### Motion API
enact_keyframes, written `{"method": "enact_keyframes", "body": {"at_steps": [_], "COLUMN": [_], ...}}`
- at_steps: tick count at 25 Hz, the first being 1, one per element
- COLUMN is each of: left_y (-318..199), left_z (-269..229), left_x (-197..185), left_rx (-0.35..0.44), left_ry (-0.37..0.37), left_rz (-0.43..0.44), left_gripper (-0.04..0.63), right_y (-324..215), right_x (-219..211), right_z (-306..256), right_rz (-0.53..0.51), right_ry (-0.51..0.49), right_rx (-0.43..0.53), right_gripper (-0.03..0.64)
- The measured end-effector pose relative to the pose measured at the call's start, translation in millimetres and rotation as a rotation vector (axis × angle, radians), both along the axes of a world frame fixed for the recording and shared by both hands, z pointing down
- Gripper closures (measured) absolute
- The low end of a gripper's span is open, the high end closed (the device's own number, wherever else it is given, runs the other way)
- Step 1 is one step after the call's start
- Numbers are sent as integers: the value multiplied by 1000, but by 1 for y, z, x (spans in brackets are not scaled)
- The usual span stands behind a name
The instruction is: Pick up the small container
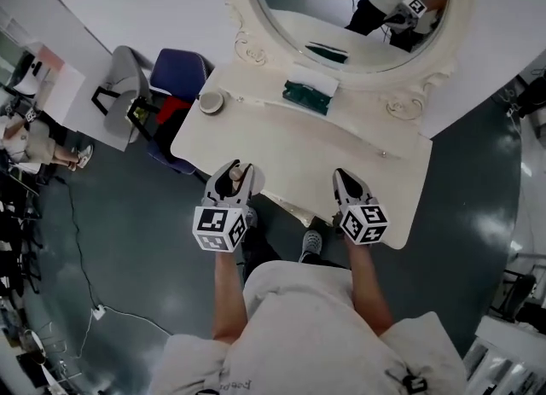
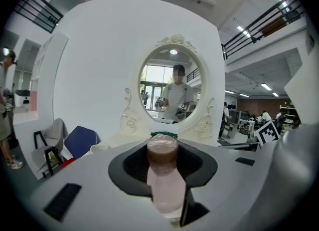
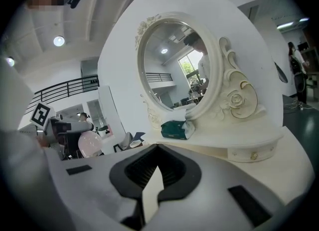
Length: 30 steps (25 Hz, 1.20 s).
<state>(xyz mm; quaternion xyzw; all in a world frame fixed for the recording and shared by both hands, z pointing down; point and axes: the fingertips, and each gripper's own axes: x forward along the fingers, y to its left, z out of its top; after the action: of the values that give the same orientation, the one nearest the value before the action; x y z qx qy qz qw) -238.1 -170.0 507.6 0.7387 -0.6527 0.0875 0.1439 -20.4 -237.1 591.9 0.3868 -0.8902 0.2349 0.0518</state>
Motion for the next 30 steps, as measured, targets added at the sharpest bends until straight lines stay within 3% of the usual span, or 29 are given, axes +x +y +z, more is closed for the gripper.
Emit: {"method": "enact_keyframes", "body": {"at_steps": [7, 13, 30], "left_y": [-55, -84, -117], "left_z": [-7, -7, 23], "left_x": [14, 25, 61], "left_rx": [-9, -1, -3], "left_ry": [-38, -49, -61], "left_rz": [206, 322, 512], "left_gripper": [456, 456, 456], "right_y": [-6, -12, 1], "right_x": [-15, -18, -12], "right_z": [-2, -6, 7], "right_rz": [77, 160, 310], "right_ry": [5, 34, 88], "right_rx": [-29, -23, -51], "right_gripper": [600, 600, 600]}}
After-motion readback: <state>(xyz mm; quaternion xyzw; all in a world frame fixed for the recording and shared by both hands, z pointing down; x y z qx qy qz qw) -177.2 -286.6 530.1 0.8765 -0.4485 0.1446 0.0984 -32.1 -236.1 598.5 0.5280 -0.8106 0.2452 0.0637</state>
